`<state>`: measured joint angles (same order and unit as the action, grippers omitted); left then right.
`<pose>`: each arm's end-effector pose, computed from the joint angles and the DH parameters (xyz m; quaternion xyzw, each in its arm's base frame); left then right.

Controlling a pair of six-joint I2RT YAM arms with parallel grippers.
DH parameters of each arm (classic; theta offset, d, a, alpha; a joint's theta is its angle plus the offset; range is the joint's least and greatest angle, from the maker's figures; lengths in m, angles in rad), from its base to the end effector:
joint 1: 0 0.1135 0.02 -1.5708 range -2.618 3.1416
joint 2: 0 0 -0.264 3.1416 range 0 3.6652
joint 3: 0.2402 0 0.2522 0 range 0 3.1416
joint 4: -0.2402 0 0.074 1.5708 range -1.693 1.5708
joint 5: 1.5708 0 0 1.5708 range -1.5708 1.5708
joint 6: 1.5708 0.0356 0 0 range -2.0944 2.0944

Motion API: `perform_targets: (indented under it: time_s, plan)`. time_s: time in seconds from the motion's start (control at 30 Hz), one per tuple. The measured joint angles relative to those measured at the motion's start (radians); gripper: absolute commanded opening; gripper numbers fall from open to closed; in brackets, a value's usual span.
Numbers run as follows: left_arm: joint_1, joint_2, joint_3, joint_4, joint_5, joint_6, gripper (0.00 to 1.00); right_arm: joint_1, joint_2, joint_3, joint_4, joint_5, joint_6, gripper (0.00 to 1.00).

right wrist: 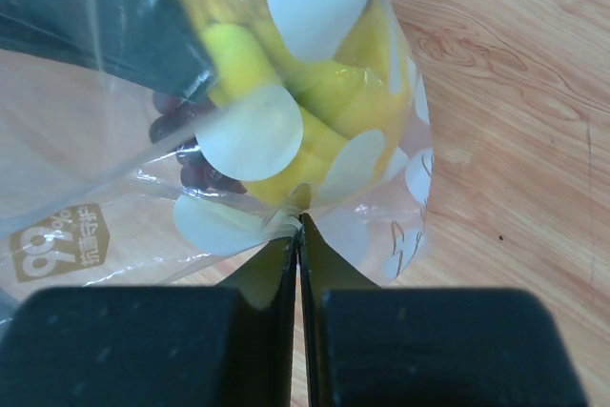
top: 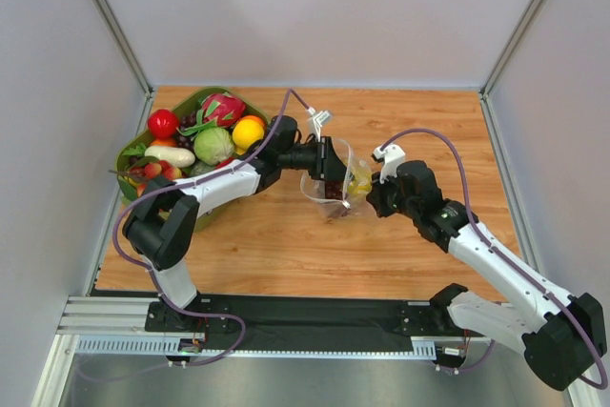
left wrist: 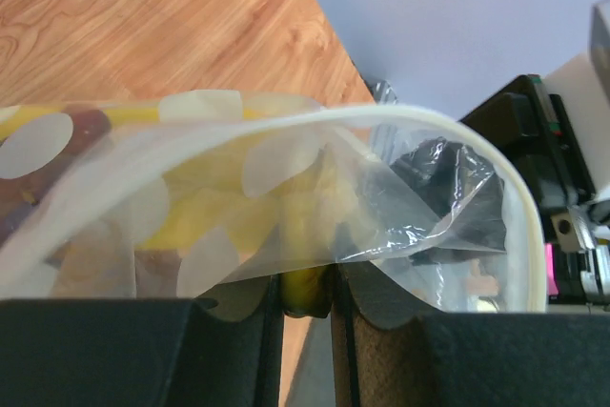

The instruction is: Open the zip-top bag and remove the fake food

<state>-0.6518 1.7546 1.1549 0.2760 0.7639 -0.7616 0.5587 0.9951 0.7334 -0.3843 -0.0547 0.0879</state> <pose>0.3022 -0.2615 0.2526 0.1760 0.7641 -0.5820 0.2156 0.1820 0.1161 0.2636 -0.2205 0.8671 0.1649 0.4151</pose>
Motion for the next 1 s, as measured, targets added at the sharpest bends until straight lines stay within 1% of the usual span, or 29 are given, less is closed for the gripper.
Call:
perform_targets:
  time_s: [0.23, 0.47, 0.73, 0.87, 0.93, 1.0]
  plan:
    - [0.044, -0.042, 0.000, -0.004, 0.089, 0.000, 0.00, 0.000, 0.005, 0.000, 0.001, 0.067, 0.002, 0.00]
    - [0.075, -0.053, -0.001, -0.014, 0.208, 0.006, 0.00, 0.001, 0.063, 0.003, -0.010, 0.162, 0.030, 0.00]
    - [0.077, -0.093, -0.051, -0.024, 0.313, 0.025, 0.00, -0.038, 0.115, 0.020, -0.038, 0.182, 0.069, 0.00]
    - [0.078, -0.106, -0.060, 0.047, 0.351, -0.023, 0.00, -0.053, 0.134, 0.021, -0.039, 0.181, 0.081, 0.00]
    - [0.079, -0.107, -0.063, 0.104, 0.369, -0.063, 0.00, -0.058, 0.140, 0.021, -0.039, 0.179, 0.084, 0.00]
    - [0.079, -0.107, -0.071, 0.188, 0.390, -0.134, 0.00, -0.065, 0.144, 0.021, -0.040, 0.177, 0.088, 0.00]
